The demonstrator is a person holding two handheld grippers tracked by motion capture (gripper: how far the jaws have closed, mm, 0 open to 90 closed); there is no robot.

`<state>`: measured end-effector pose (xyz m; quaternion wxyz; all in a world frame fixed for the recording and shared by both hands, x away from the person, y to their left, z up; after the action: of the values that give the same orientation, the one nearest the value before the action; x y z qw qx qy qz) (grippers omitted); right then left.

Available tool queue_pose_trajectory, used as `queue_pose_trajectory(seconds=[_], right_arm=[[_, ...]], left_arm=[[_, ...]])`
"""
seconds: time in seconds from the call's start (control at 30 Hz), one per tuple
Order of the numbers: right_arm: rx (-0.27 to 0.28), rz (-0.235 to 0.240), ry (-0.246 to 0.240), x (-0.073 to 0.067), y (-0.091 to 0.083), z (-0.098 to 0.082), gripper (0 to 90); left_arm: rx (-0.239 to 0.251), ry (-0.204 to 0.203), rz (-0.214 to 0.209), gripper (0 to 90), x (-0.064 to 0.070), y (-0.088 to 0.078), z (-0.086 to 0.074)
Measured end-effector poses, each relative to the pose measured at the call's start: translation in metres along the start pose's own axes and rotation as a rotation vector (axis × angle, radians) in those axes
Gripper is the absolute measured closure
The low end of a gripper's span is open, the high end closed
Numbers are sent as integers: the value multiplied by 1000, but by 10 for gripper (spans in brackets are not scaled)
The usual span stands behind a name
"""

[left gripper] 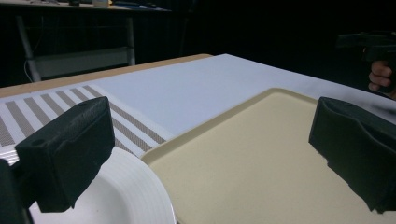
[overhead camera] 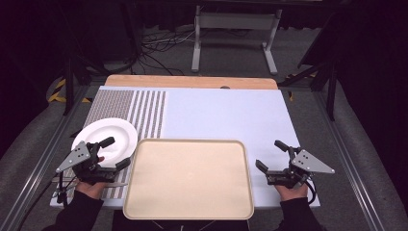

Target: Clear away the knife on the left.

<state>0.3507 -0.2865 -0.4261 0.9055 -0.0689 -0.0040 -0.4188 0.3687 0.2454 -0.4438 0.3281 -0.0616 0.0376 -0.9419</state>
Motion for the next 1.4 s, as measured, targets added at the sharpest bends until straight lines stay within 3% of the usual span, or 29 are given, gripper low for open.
queue_pose_trajectory(seconds=[0.1, 0.23, 0.37, 0.5, 0.53, 0.6, 0.67, 0.73, 0.83, 0.93, 0.97, 1.07, 1.27, 1.4], right_arm=[[2, 5, 4, 0, 0, 0, 29], [1, 12, 13, 0, 0, -1, 27], [1, 13, 10, 0, 0, -1, 27], [2, 13, 10, 0, 0, -1, 27], [-3, 14, 14, 0, 1, -1, 27], [-3, 16, 14, -1, 1, -1, 27], [-5, 17, 14, 0, 1, -1, 27], [-6, 18, 16, 0, 1, -2, 27], [-5, 20, 20, 0, 1, -2, 27], [-11, 23, 21, -1, 1, -2, 27], [-11, 22, 21, -1, 1, -2, 27], [-10, 23, 15, -1, 1, -2, 27], [-12, 26, 20, -2, 1, -2, 27], [-11, 25, 18, -2, 1, -1, 27]], left_arm=[[5, -33, -44, 8, 2, 1, 1], [21, -41, -68, 2, 5, 4, 3], [70, -42, -85, 2, 7, 3, 6], [64, -38, -92, 5, 9, 2, 7], [45, -24, -83, 7, 8, 1, 8], [13, -37, -88, 11, 9, 1, 9], [-17, -60, -140, 38, 10, 0, 12], [-11, -11, -112, 41, 11, -4, 15], [0, 2, -103, 34, 12, -6, 18], [-10, -31, -131, 35, 12, -12, 19], [-10, -16, -124, 39, 12, -15, 20], [-17, -21, -135, 41, 11, -19, 21], [17, 14, -94, 43, 5, -35, 23], [25, 8, -87, 47, -1, -41, 25]])
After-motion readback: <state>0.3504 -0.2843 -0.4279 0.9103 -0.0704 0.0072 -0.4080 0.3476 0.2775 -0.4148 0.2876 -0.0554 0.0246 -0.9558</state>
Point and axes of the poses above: each handheld gripper's, and its own axes: y roughly forward along the jaws, z roughly out of its top, x roughly to its right, the point moved 4 cm from there along y, roughly forward along the jaws, and after that the axes turned 2 degrees about x, right-handed, at the moved point
